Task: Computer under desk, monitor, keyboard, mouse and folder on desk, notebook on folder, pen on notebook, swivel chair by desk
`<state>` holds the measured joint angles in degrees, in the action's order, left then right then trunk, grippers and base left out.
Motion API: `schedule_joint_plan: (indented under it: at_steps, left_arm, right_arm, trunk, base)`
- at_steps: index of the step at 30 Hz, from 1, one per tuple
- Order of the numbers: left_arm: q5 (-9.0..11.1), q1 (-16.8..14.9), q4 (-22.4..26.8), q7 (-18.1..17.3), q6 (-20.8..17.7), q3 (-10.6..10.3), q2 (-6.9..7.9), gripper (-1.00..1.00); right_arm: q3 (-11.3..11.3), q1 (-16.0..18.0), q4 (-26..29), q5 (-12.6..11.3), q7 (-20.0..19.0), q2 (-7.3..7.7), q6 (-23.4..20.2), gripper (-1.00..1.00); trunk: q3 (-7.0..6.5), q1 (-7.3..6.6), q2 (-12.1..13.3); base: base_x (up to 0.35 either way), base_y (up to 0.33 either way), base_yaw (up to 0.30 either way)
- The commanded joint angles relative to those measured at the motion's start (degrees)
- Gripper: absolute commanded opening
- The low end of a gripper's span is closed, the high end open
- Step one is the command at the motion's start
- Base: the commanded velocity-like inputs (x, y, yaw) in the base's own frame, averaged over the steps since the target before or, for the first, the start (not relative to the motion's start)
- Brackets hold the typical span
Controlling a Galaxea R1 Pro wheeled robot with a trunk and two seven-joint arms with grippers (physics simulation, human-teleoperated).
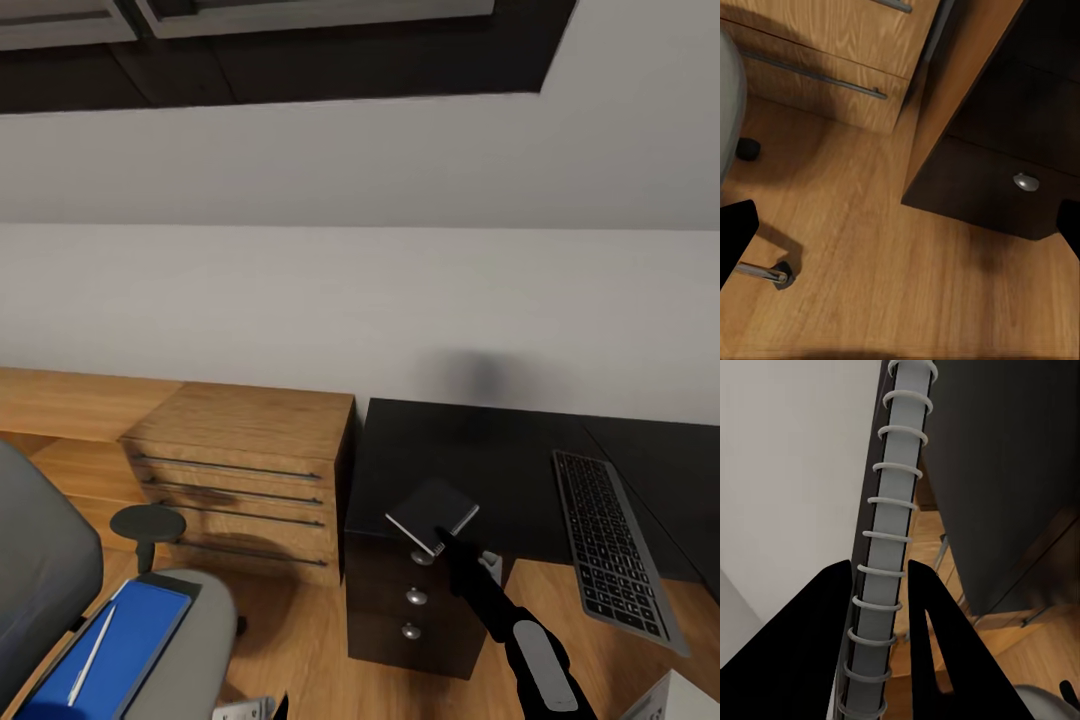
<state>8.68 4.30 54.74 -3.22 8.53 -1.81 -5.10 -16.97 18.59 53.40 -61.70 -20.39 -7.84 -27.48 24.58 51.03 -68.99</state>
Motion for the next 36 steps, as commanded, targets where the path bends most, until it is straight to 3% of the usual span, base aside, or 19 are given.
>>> schedule_joint_plan:
  at_steps: [1,9,36]
  left_arm:
    - [0.6,0.0,0.1,-0.3,-0.5,0.1,0.0,1.0]
    - [0.6,0.0,0.1,-0.2,-1.6,0.1,0.0,1.0]
    - [0.5,0.0,0.1,-0.2,-1.5,0.1,0.0,1.0]
  right_arm:
    - [-0.3,0.0,0.0,-0.3,0.0,-0.07,-0.5,-1.0]
    - [-0.1,0.0,0.0,-0.3,0.0,0.01,3.1,-1.0]
    - [-0.1,0.0,0.0,-0.2,0.0,0.02,3.7,-1.0]
  trunk:
    - [0.23,0.23,-0.4]
    - [1.67,1.99,-3.7]
    - [6.52,7.92,-14.5]
  base:
    - [0.0,0.0,0.0]
    - [0.0,0.0,0.0]
    - [0.0,0.0,0.0]
